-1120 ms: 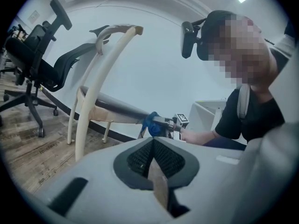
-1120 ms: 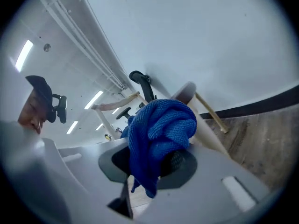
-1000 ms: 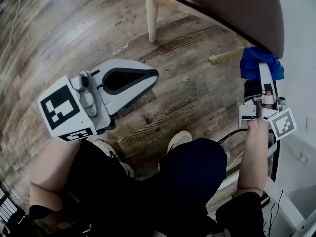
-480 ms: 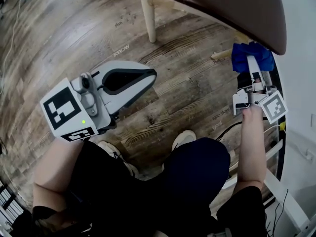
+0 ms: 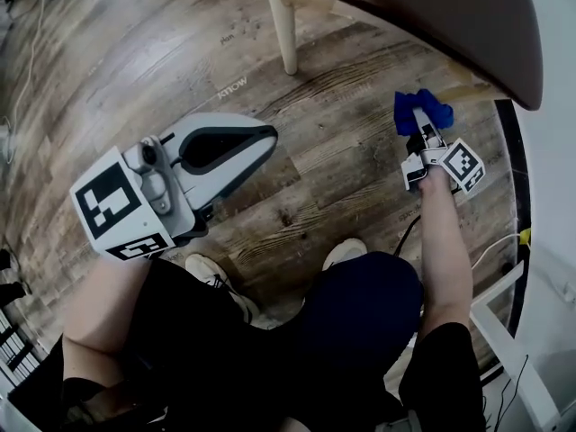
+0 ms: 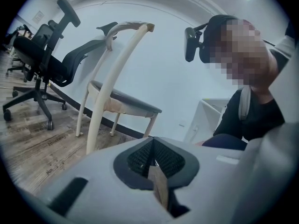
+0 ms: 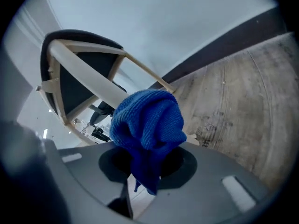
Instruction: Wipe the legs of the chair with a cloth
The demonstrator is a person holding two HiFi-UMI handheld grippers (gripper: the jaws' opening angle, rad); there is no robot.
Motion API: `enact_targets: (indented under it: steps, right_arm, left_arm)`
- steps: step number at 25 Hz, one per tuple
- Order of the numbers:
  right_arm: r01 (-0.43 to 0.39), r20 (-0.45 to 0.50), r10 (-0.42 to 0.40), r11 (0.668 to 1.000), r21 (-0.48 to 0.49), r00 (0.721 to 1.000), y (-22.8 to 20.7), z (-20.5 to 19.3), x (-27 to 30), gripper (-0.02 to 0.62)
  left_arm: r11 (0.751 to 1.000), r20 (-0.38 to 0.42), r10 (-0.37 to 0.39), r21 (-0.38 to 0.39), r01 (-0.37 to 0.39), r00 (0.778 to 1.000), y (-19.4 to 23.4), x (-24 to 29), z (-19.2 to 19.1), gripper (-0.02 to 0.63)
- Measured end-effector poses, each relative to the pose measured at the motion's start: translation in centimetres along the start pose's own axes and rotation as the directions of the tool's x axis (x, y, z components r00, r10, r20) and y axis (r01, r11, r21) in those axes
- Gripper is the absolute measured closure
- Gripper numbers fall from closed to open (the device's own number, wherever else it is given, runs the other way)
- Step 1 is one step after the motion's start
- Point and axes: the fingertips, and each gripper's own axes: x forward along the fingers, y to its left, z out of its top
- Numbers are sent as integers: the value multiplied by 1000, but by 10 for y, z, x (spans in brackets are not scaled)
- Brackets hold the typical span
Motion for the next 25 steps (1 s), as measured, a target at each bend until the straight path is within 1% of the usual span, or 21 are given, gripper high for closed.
enact_targets:
  steps: [3, 7, 8, 10, 13, 17, 19, 22, 25]
  right_arm:
    - [96, -46, -93, 993, 64, 995, -41, -23, 11, 495]
    - [224, -110, -211, 967, 124, 971, -86, -45, 22, 497]
    - [244, -115, -229, 960, 138, 967, -92, -47, 23, 496]
    - [257, -112, -242, 954, 156, 964, -96, -50, 25, 496]
    - [253, -109, -238, 954, 160, 965, -96, -50, 25, 497]
    - [255, -115, -240, 958, 134, 964, -93, -50, 20, 498]
    - [227, -82, -219, 967, 113, 972, -80, -43, 16, 499]
    - [132, 5, -133, 988, 81, 991, -33, -21, 6, 500]
    - [56, 38, -59, 995, 78, 998, 40, -1, -23, 500]
  left_arm:
    - [1000, -2, 18, -11, -18, 1000, 6, -7, -2, 606]
    - [999, 5, 29, -26, -29, 1000, 11, -11, -2, 606]
    - [999, 4, 30, -27, -30, 1000, 11, -11, -2, 606]
    - [999, 3, 32, -31, -32, 999, 13, -12, -3, 606]
    - [999, 6, 29, -39, -29, 1000, 15, -13, -4, 606]
    - [998, 18, 27, -56, -26, 999, 20, -16, -2, 606]
    - [995, 46, 52, -87, -47, 998, 27, -19, 1, 606]
    - [990, 72, 102, -103, -95, 992, 34, -26, 10, 606]
    - [985, 82, 130, -122, -119, 988, 16, -37, 20, 606]
